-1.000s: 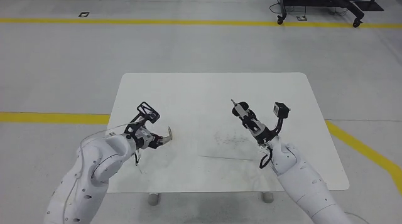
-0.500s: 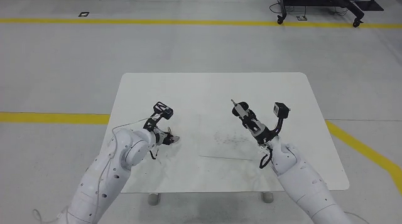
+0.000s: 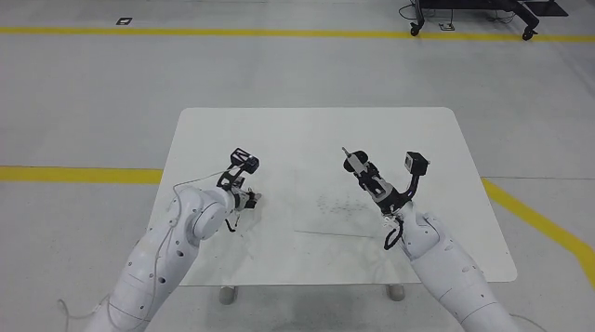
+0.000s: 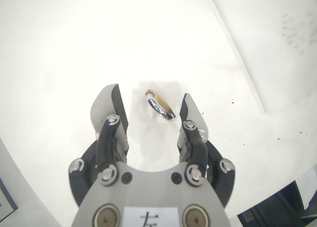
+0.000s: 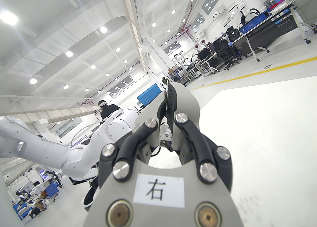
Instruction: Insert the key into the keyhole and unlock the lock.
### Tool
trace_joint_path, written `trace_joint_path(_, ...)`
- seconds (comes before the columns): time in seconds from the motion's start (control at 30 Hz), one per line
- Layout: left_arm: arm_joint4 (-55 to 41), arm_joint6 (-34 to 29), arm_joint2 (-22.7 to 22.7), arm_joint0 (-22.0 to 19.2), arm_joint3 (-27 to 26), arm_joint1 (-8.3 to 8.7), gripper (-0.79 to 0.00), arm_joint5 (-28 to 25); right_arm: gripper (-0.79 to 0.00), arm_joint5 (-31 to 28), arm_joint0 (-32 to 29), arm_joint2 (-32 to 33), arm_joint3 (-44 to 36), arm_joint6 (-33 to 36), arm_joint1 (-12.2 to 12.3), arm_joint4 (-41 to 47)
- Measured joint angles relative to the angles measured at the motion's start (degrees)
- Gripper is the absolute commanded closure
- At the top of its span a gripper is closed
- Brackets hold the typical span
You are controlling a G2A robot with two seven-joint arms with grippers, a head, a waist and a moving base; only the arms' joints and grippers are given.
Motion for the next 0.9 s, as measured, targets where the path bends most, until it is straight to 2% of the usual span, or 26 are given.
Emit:
trace_joint_path(0.03,0.25,0.15,0.19,-0.23,0.3,-0.08,-0.215,0.06,0.0,0.0,0.0,0.0,0.0,0.0,0.0,0.0)
trace_joint_path(0.1,0.39,0.34,0.46,-0.51,0.7,-0.2,-0.025,0.11,0.0,0.0,0.0,0.0,0.0,0.0,0.0,0.0)
trace_joint_path(0.13,0.4,0.41,0.66,-0.66,0.88,-0.27,0.0,0.07,0.0,0.0,0.0,0.0,0.0,0.0,0.0,0.0)
trace_joint_path(0.7,0.98,-2.11,0.71,0.51,-2.64,-0.31,0.0,-1.8,0.0,0.0,0.0,0.0,0.0,0.0,0.0,0.0)
trace_joint_path(0.73,0.79,-2.05,0.58,0.64,-2.72,-0.29,-0.083,-2.08,0.0,0.0,0.0,0.0,0.0,0.0,0.0,0.0)
trace_joint_path(0.77,0.55,-2.03,0.49,0.71,-2.72,-0.27,-0.215,-2.42,0.0,0.0,0.0,0.0,0.0,0.0,0.0,0.0)
trace_joint_path(0.9,-0.46,-2.35,0.22,0.94,-2.69,-0.22,-0.256,-3.84,0.0,0.0,0.0,0.0,0.0,0.0,0.0,0.0)
